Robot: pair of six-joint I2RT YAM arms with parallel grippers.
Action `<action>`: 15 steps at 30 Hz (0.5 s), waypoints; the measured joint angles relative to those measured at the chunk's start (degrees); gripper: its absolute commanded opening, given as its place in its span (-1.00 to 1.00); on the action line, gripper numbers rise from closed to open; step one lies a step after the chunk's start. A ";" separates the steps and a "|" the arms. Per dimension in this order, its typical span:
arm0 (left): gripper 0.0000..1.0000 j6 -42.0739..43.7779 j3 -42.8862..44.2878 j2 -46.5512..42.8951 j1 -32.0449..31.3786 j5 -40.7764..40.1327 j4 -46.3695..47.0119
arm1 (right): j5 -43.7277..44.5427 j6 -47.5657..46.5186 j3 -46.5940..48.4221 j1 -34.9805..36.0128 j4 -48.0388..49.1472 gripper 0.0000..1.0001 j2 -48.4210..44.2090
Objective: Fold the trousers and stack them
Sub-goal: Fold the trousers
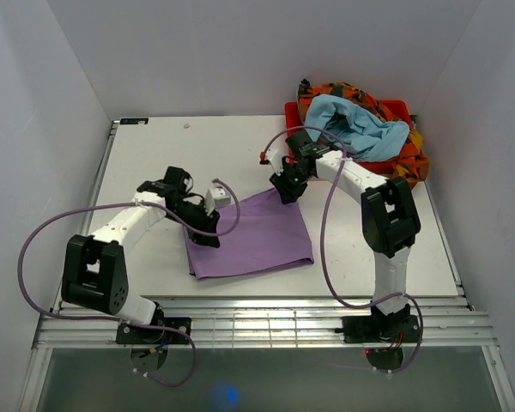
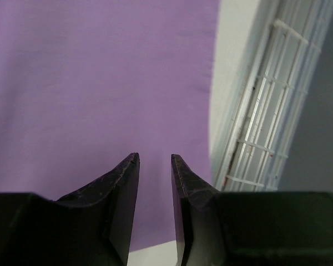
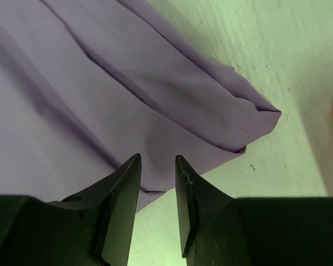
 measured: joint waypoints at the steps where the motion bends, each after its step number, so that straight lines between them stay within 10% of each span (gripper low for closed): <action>1: -0.18 -0.13 -1.66 -0.52 -2.25 -0.44 0.50 | 0.52 -0.63 0.02 -0.09 -0.02 -0.24 1.60; 15: -0.19 -0.11 -9.49 1.53 -8.15 -7.45 6.49 | 4.44 -6.67 -0.33 -0.74 2.95 0.00 4.20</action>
